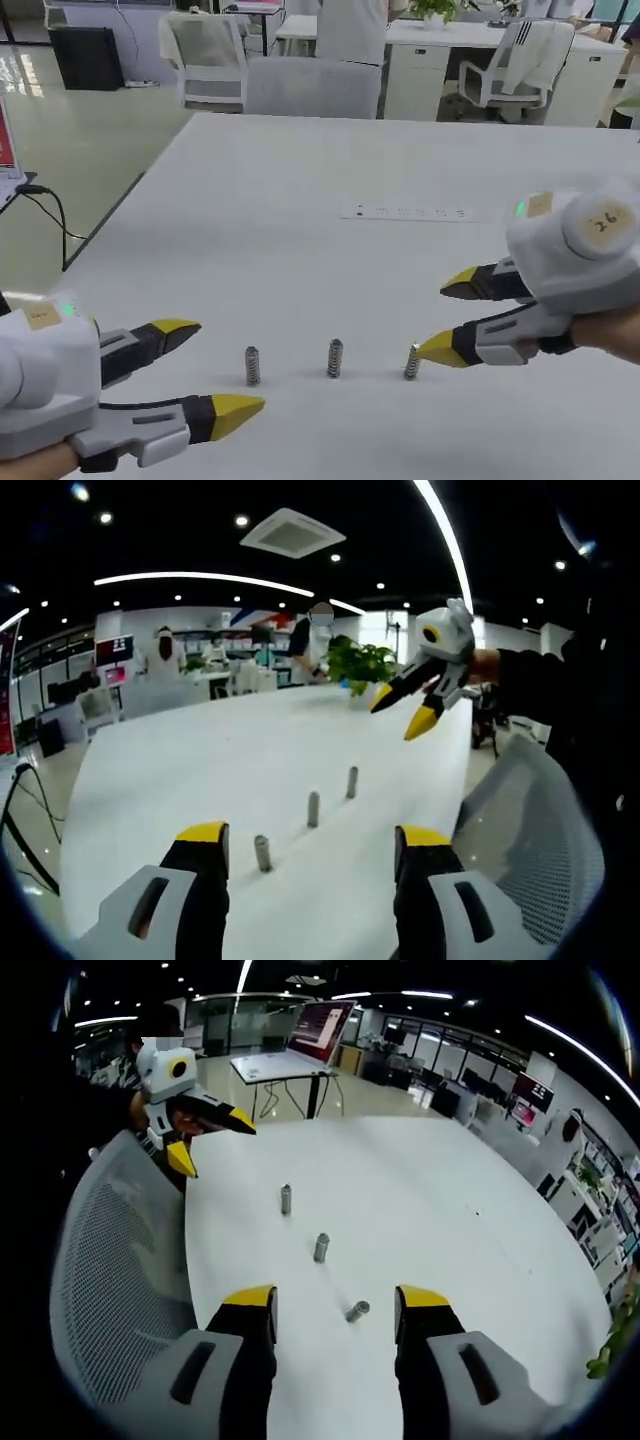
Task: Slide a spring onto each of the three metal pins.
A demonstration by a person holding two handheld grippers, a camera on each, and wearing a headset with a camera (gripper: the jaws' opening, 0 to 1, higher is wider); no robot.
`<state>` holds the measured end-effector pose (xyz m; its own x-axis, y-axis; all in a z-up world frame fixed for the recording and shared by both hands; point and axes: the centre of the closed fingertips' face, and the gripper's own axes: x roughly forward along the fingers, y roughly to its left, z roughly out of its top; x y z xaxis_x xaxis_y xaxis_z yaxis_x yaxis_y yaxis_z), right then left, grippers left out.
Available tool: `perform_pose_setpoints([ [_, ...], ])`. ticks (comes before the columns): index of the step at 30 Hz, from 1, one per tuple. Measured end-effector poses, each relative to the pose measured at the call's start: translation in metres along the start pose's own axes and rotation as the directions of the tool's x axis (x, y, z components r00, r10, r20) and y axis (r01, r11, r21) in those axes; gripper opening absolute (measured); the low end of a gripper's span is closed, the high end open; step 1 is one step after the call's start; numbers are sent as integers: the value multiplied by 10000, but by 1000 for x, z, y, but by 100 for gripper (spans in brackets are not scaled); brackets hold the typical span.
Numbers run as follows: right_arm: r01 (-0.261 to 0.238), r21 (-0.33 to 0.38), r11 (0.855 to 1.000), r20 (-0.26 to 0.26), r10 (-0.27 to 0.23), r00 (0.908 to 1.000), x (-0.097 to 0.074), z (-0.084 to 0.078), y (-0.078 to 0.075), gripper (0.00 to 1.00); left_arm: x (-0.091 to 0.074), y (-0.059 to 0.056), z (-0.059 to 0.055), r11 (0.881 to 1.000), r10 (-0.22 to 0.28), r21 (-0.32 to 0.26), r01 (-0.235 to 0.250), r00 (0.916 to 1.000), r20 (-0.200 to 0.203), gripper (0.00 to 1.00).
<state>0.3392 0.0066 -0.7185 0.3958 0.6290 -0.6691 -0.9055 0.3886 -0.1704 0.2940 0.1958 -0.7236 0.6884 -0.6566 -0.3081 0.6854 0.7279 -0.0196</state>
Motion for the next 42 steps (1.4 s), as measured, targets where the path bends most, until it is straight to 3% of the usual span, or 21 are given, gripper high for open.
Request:
perform_pose_setpoints([
  [8,-226,515,9984,604,195,9980,2,-25,-3,48,-3,2,-7,9995,259,-186,-262,9996,-124,65],
  [16,-401,1093,9932,1215,266,9922,13,-37,0,55,-5,12,-19,9977,461,-475,-479,9983,-369,66],
  [25,-480,1357,9896,1333,298,9906,23,-60,2,55,-1,13,-30,9957,302,-859,-331,9989,-352,69],
  [28,-491,1515,9872,1360,284,9903,28,-67,2,56,1,14,-38,9958,206,-881,-252,9984,-532,70],
  [32,-405,1423,9890,1214,232,9923,32,-71,2,57,4,14,-41,9949,134,-988,-185,9986,-514,70],
  [42,-113,1654,9862,1398,-121,9901,31,-70,-5,57,11,16,-43,9939,99,-1091,-149,9989,-461,71],
])
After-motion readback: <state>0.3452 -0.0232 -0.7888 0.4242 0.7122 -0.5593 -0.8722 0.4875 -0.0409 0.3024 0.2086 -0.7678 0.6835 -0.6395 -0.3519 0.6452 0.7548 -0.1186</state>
